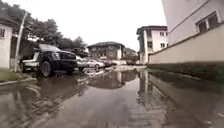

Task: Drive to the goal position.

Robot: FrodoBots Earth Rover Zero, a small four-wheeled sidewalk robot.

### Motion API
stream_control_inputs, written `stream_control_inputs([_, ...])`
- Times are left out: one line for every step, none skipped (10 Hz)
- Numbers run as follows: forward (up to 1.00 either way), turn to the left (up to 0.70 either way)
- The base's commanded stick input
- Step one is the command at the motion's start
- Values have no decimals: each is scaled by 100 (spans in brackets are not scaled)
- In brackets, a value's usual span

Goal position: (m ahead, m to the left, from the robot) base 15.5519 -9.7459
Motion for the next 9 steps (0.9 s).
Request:
stream_control_inputs([70, -12])
stream_control_inputs([70, -20])
stream_control_inputs([70, -28])
stream_control_inputs([70, -35])
stream_control_inputs([70, -35])
stream_control_inputs([70, -35])
stream_control_inputs([70, -35])
stream_control_inputs([70, -35])
stream_control_inputs([70, -35])
